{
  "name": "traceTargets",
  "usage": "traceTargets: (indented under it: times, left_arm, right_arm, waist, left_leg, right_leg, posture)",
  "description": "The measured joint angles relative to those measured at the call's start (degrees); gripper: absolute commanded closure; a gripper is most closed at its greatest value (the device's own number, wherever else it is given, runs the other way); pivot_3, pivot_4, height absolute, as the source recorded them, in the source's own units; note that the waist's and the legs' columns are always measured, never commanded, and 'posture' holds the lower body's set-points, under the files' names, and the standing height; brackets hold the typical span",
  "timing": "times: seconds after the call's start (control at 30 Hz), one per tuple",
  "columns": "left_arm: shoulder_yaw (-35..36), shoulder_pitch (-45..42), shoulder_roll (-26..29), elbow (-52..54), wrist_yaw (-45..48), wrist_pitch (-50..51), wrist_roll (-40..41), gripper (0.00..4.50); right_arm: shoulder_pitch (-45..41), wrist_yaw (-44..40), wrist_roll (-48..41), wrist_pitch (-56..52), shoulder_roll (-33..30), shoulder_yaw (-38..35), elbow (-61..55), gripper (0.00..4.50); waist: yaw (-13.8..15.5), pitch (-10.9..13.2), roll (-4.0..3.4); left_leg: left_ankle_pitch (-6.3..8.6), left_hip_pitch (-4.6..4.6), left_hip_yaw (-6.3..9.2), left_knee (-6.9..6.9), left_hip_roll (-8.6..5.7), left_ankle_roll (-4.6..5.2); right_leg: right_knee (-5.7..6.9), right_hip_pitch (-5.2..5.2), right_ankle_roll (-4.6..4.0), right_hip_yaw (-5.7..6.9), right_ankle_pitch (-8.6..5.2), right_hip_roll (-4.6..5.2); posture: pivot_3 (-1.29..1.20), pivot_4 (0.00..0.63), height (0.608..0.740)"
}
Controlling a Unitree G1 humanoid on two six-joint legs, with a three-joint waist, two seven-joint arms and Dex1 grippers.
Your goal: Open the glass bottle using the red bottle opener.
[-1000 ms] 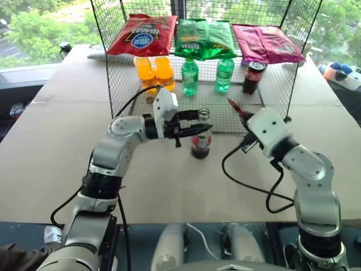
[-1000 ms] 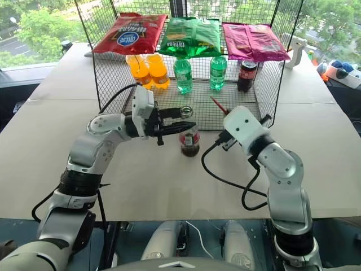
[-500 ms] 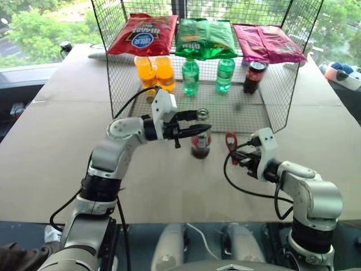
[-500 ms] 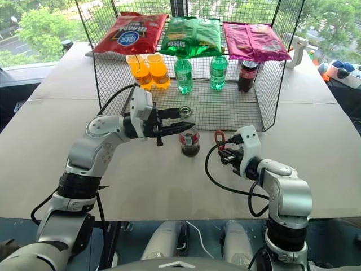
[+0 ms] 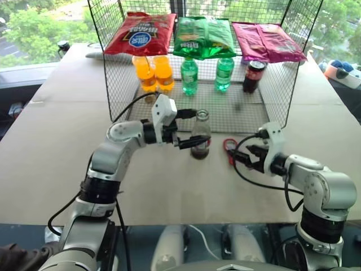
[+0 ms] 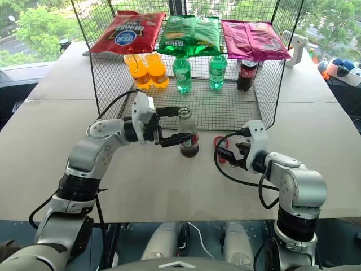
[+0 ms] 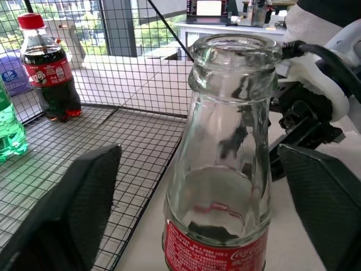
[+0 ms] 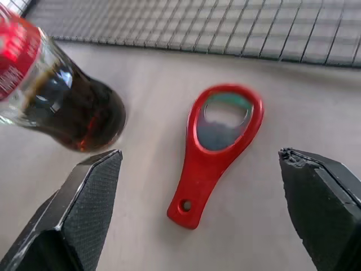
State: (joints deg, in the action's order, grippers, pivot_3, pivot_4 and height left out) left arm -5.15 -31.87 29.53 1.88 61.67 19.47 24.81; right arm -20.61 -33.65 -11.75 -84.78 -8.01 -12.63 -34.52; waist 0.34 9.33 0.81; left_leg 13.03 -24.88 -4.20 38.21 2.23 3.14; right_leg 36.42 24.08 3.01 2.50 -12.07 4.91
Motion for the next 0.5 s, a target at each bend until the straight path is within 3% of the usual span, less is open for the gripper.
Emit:
traceTargets:
  times: [0.27,0.5]
  left_arm:
    - [3.47,3.91,3.44,0.09,1.52,0.73,2.02,0.04]
    - [8.02,10.97,7.72,7.94,0.36,7.65,7.14,0.04]
  right_arm:
    - [3.76,1.01,-3.99,6.13,-6.14,0.28,-7.41,0.00]
    - [17.53,-1.68,-7.16,19.29,-13.27,-0.43,-16.29,0.00]
  waist:
    - [-0.34,0.02,-0.01]
    - [-0.46,0.03,-0.01]
  left_leg:
    - [0.01,-0.01,-0.01,-0.14,0.04,0.01]
    - [0.04,-0.02,-0.02,-0.34,0.06,0.03]
  right_leg:
    - [-0.20,0.00,0.01,0.00,-0.01,0.01]
    - [-0.48,-0.03,0.04,0.00,-0.02,0.04]
  posture:
    - [0.00,0.150,0.740]
    - [0.00,0.150,0.740]
